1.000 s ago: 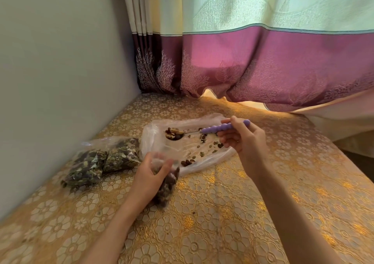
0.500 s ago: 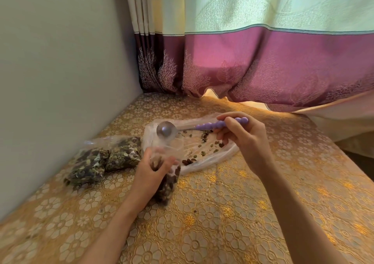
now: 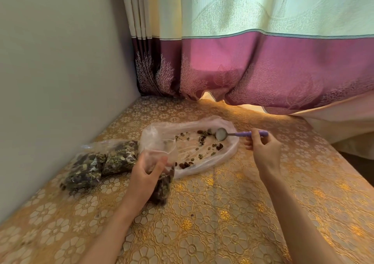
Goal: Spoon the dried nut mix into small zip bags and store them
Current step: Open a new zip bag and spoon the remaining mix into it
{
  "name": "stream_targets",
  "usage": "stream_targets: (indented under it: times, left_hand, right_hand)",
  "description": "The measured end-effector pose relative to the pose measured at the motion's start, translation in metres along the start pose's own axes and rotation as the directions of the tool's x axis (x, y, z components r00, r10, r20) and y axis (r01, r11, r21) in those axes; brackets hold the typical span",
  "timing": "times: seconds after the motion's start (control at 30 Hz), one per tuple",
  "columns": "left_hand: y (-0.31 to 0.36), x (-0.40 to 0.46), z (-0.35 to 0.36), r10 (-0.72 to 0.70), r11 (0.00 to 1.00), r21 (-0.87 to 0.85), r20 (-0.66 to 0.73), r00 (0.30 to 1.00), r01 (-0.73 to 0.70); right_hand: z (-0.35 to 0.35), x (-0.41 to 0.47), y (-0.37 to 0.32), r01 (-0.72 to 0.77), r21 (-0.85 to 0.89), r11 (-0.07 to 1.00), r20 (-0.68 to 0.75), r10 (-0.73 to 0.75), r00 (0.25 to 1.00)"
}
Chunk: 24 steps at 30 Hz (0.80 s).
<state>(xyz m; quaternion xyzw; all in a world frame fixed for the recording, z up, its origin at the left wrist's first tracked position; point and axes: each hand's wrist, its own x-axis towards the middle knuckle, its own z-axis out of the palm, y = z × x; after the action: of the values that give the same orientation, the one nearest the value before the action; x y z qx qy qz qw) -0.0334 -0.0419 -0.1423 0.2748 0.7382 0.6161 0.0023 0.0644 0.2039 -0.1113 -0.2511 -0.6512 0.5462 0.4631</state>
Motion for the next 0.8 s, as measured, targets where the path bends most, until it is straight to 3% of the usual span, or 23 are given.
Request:
stream_targets:
  times: [0.4,0.8]
  left_hand:
    - [-0.003,-0.001,0.0,-0.015,1.0,-0.007,-0.004,1.0,0.015]
    - [-0.002,0.0,0.0,-0.01,1.0,0.0,0.005,1.0,0.01]
  right_hand:
    - [-0.003,0.004,0.006,-0.104,-0.102,0.989,-0.073,0.097,0.993]
    - [0.021,-0.015,0.0,-0.134,-0.053,0.99,0.169,0.141,0.975]
